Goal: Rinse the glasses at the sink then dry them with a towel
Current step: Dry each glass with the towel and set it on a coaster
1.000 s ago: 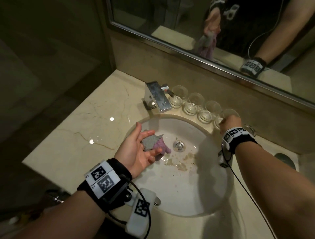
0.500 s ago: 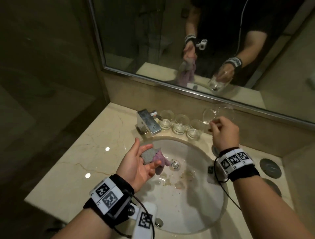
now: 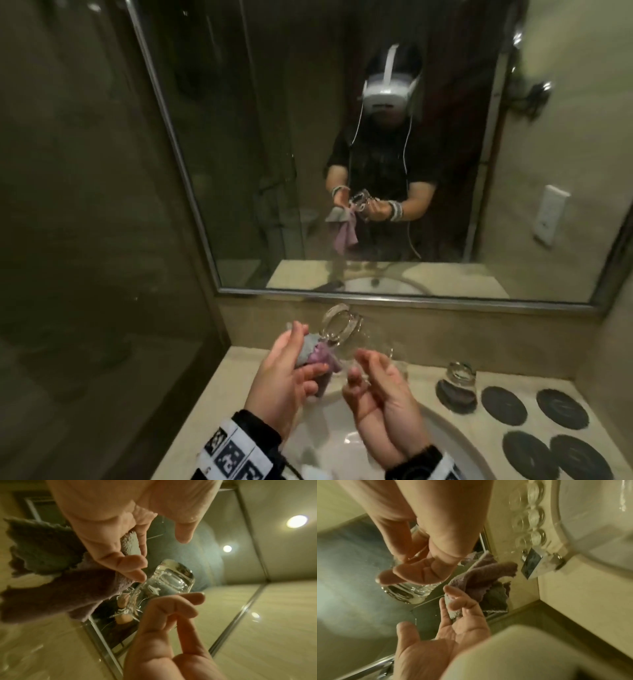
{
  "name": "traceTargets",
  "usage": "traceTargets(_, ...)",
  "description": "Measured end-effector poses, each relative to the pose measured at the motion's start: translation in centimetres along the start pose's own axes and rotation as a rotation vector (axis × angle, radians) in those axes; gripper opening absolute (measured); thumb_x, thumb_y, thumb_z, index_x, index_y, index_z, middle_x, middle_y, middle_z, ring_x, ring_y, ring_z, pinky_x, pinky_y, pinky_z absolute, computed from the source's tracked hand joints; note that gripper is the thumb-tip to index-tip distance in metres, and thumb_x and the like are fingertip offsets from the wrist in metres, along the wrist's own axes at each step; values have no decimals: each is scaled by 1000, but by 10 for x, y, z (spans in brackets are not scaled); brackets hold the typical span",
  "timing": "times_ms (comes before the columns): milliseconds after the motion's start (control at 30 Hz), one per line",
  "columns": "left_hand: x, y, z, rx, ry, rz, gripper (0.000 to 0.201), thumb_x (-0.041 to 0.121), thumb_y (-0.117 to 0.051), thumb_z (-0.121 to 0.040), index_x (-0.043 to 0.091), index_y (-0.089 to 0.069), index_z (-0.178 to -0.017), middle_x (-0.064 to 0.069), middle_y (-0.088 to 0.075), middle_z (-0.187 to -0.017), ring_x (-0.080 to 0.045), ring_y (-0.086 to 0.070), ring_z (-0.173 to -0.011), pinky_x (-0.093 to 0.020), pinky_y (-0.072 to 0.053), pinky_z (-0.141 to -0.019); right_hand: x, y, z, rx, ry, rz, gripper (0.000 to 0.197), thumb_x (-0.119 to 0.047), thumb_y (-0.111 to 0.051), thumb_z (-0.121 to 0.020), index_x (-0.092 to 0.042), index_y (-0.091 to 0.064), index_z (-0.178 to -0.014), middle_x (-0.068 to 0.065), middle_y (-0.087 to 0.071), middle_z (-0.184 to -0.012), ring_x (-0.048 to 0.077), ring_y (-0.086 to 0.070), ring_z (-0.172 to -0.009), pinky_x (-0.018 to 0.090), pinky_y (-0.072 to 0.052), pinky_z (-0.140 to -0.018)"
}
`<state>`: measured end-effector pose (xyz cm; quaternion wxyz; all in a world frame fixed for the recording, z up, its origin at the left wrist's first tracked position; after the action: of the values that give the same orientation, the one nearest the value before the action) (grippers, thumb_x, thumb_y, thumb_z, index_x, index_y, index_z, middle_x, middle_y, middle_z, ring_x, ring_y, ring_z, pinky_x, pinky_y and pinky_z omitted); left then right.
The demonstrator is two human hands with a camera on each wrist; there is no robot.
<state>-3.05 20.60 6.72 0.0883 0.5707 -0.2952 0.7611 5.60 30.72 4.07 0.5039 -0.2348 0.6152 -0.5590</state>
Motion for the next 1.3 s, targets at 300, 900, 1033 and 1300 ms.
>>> traceTargets(300, 98, -39, 9, -200, -402, -444, 100, 87, -68, -41, 27, -56, -120, -1, -69, -91, -9, -64, -69, -17, -43, -49, -22, -79, 18, -207, 23, -91, 78, -16, -99, -19, -4, -61, -87, 11, -70, -79, 11, -58, -50, 22, -49, -42)
traceTargets(900, 152, -73, 39, -476, -177, 146, 94, 48, -97, -26, 9, -64, -105, -13, -67, -89, -14, -56, -54, -20, -49, -45, -94, -112, -3, -54, 428, 822, 22, -15, -45, -99, -6, -65, -99, 15, -69, -100, 23, -63, -86, 33, -50, -68)
traceTargets(1033, 146, -76, 42, -522, -129, 278, 82, 45, -98, -28, 9, -73, -97, -17, -66, -97, -21, -53, -70, -21, -50, -44, -79, -82, -17, 9, 265, 821, 10, 2, -60, -87, 0, -64, -96, 12, -69, -85, 17, -60, -68, 27, -48, -55)
traceTargets(1300, 128, -83, 41, -469, -79, 392, 94, 40, -99, -27, 4, -65, -107, -18, -66, -89, -17, -53, -51, -21, -49, -40, -41, -64, -11, -13, 65, 263, 9, 0, -54, -85, -6, -60, -87, 8, -62, -66, 13, -55, -49, 20, -42, -41)
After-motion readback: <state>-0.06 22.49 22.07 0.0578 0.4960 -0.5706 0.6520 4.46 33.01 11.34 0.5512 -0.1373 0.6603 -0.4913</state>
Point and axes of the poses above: each hand's wrist, its own z-axis away from the middle knuckle, its own y-axis out of the back of the hand, x = y × z, the point moved 4 cm from there along -z, towards the middle knuckle
